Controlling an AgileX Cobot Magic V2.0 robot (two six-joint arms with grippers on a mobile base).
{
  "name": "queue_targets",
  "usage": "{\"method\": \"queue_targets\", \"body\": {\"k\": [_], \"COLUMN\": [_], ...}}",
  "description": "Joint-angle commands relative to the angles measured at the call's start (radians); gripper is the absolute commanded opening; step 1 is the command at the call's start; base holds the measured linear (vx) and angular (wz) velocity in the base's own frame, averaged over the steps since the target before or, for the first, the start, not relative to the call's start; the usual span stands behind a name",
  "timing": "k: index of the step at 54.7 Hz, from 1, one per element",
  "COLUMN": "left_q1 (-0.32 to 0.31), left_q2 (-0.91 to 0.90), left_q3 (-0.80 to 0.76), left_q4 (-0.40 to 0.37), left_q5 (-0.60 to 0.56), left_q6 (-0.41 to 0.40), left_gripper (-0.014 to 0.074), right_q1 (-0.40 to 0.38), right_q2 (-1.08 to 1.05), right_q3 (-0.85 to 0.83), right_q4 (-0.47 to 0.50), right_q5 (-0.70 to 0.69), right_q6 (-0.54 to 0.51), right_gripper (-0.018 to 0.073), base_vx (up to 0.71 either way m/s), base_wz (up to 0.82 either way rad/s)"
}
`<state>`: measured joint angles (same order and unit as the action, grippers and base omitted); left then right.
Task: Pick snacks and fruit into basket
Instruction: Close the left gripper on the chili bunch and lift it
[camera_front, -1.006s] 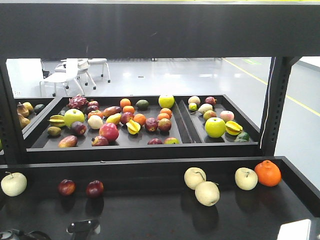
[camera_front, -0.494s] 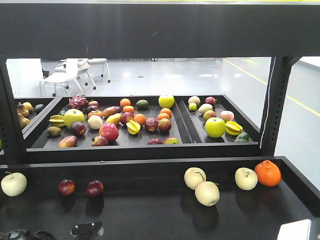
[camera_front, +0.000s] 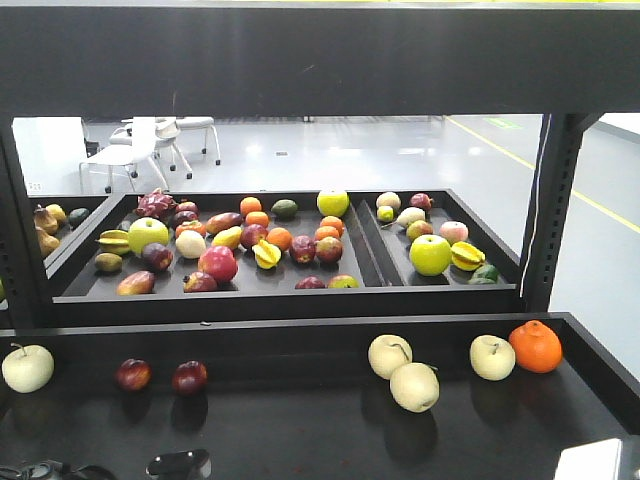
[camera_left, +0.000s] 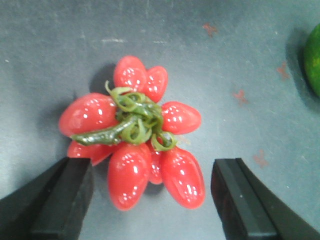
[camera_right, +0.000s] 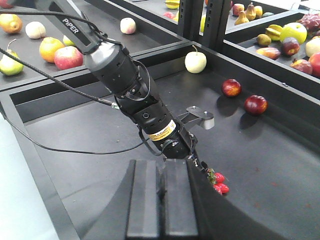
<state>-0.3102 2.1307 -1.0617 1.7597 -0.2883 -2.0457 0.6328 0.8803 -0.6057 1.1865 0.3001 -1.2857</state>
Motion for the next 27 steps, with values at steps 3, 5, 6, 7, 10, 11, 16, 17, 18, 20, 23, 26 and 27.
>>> {"method": "queue_targets", "body": {"k": [3, 5, 6, 7, 10, 11, 16, 17, 18, 20, 23, 26, 27], "left_q1": [-0.001, -0.001, -0.001, -0.001, -0.001, -0.001, -0.001, -0.001, -0.001, -0.001, -0.001, -0.001, -0.001], "left_q2": [-0.051, -0.051, -0.051, -0.051, -0.051, -0.051, -0.051, -0.051, -0.051, -0.051, -0.051, -0.051, -0.051], "left_q3": [-0.025, -0.025, -0.025, -0.025, -0.025, -0.025, -0.025, -0.025, -0.025, -0.025, -0.025, -0.025, -0.025], "left_q4": [0.047, 0.047, 0.047, 0.047, 0.047, 0.047, 0.047, 0.047, 0.047, 0.047, 0.047, 0.047, 0.047], "left_q5": [0.011, 0.014, 0.015, 0.015, 0.017, 0.018, 0.025, 0.026, 0.026, 0.026, 0.026, 0.028, 0.03], "left_q6": [-0.006, -0.004, -0.004, -0.004, -0.004, -0.004, -0.004, -0.004, -0.004, -0.004, -0.004, -0.004, -0.004], "left_gripper": [0.0586, 0.0586, 0.0586, 0.0586, 0.0586, 0.0586, 0.0586, 0.0586, 0.0586, 0.0586, 0.0586, 0.0586, 0.0586], "right_q1": [-0.003, -0.003, -0.003, -0.003, -0.003, -0.003, -0.003, -0.003, -0.003, -0.003, -0.003, -0.003, -0.003], "right_q2": [-0.009, -0.009, -0.009, -0.009, -0.009, -0.009, -0.009, -0.009, -0.009, -0.009, -0.009, -0.009, -0.009], "right_q3": [-0.032, -0.032, -0.032, -0.032, -0.032, -0.032, -0.032, -0.032, -0.032, -0.032, -0.032, -0.032, -0.032], "right_q4": [0.02, 0.02, 0.02, 0.02, 0.02, 0.02, 0.02, 0.02, 0.02, 0.02, 0.02, 0.02, 0.02], "right_q5": [-0.021, -0.021, -0.021, -0.021, -0.021, -0.021, -0.021, -0.021, -0.021, -0.021, -0.021, -0.021, -0.021], "right_q6": [-0.005, -0.005, -0.005, -0.005, -0.005, -0.005, -0.005, -0.005, -0.005, -0.005, -0.005, -0.005, -0.005], "right_gripper": [-0.0008, -0.0008, -0.0008, -0.0008, -0.0008, -0.0008, -0.0008, -0.0008, -0.0008, -0.0008, -0.0008, -0.0008, -0.0008], "base_vx": [0.0, 0.0, 0.0, 0.0, 0.0, 0.0, 0.0, 0.0, 0.0, 0.0, 0.0, 0.0, 0.0], "base_wz": [0.0, 0.0, 0.0, 0.0, 0.0, 0.0, 0.0, 0.0, 0.0, 0.0, 0.0, 0.0, 0.0]}}
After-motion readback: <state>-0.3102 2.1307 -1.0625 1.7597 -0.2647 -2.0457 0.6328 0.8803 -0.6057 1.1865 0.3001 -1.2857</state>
